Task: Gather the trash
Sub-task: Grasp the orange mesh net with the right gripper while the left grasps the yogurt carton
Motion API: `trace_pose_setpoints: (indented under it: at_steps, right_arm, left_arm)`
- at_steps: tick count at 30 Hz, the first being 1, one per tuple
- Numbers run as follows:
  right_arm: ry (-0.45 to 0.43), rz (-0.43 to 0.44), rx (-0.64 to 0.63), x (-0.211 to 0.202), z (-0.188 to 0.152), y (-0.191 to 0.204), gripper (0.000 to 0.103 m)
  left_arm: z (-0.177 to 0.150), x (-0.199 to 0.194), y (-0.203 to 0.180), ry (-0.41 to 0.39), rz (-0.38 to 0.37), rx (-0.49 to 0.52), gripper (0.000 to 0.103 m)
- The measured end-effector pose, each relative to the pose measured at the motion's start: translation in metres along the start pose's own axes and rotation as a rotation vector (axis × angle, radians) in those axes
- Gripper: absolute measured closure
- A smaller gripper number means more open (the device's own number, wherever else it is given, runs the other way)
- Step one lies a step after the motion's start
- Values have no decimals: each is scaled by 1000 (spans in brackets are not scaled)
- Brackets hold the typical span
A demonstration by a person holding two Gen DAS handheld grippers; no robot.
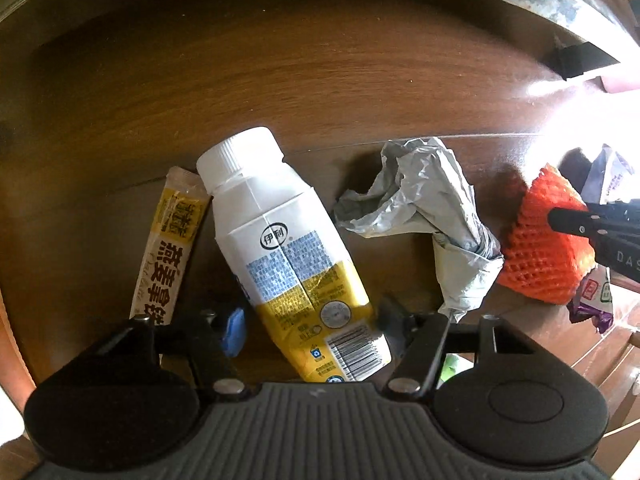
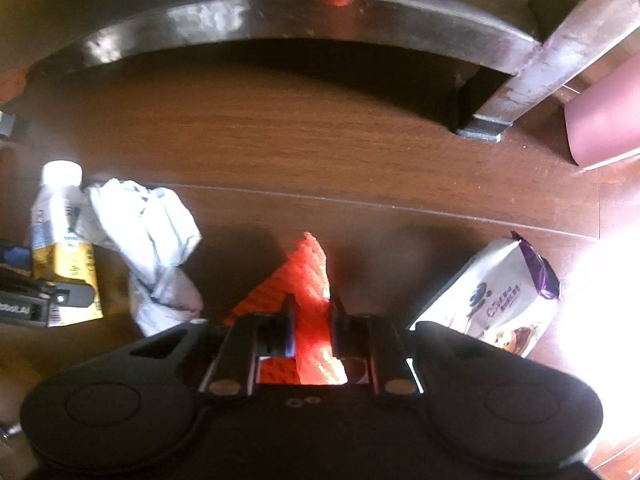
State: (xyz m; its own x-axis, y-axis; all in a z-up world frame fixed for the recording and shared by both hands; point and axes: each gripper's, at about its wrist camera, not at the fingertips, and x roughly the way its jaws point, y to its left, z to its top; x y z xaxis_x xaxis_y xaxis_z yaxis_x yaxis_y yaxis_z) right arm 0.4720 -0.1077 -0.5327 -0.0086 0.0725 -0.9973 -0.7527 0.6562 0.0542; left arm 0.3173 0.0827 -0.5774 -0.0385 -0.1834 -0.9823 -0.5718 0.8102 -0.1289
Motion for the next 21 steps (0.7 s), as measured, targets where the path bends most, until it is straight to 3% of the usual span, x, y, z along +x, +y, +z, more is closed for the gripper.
trace_pose_setpoints:
  at_steps: [10, 21]
  right_arm:
    - [-96, 35, 53, -73, -15, 8, 93]
    - [-190, 20, 91, -182, -37, 42, 93]
  left_arm:
    - [-20, -33, 8, -20, -17, 23, 45]
    - [-48, -127, 20, -68, -35, -15, 49]
